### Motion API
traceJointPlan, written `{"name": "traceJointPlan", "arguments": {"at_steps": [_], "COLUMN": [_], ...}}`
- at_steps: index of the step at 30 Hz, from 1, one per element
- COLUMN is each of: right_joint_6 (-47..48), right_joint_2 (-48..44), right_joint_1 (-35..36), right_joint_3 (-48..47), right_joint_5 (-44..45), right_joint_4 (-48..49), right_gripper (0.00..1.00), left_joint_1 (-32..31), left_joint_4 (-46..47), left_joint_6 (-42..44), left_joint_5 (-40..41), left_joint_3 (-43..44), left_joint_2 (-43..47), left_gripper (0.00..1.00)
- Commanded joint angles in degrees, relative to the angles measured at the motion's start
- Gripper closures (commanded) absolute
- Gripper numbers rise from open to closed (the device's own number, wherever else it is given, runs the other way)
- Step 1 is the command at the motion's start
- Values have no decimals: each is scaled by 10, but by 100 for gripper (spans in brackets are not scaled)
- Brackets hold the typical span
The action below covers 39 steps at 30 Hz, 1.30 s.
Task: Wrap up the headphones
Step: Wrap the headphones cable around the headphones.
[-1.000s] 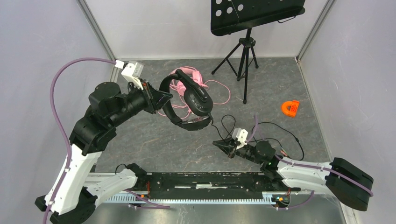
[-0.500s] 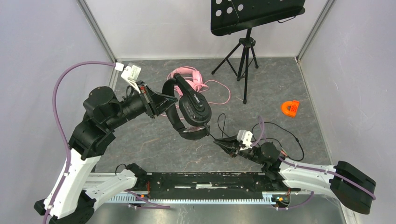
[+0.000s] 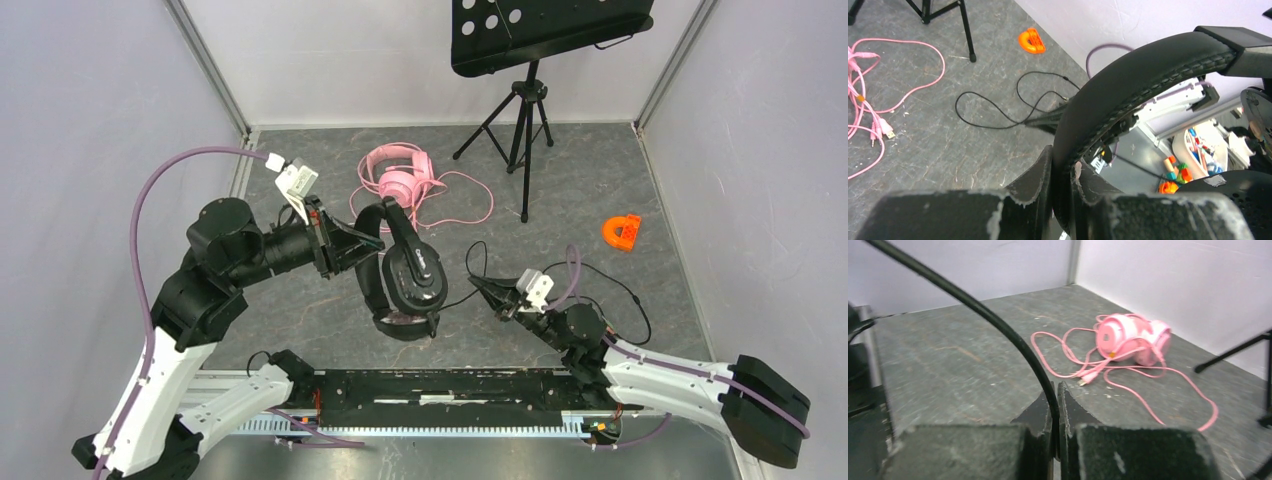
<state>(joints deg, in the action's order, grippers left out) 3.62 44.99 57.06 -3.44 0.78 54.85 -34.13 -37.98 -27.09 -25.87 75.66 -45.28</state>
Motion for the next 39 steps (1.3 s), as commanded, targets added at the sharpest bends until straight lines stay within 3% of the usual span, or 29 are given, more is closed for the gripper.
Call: {"name": "traceJointPlan", "arguments": {"at_steps": [1, 5, 15, 21, 33, 39], "right_joint_6": [24, 11, -8, -25, -20, -35], "right_joint_2": [-15, -10, 58, 71, 96, 119], "right_joint_1": [-17, -46, -112, -121, -131, -132], "right_joint_3": [-19, -46, -145, -195, -288, -362], "right_joint_5": [97, 90, 11, -52, -30, -34], "right_joint_4": [-8, -21, -84, -164, -307, -391], "right_gripper": [100, 100, 100, 100, 100, 100], "left_joint_1": [1, 1, -8, -24, -62, -75], "left_joint_4": [-10, -34, -64, -114, -130, -151], "left_joint_6": [40, 75, 158, 248, 329, 326], "left_joint_5": [-76, -123, -153, -93, -41, 88], "left_joint_3": [12, 11, -65, -88, -131, -134], "left_joint_2": [12, 1, -19, -35, -67, -99], "left_gripper": [98, 98, 98, 98, 98, 98]}}
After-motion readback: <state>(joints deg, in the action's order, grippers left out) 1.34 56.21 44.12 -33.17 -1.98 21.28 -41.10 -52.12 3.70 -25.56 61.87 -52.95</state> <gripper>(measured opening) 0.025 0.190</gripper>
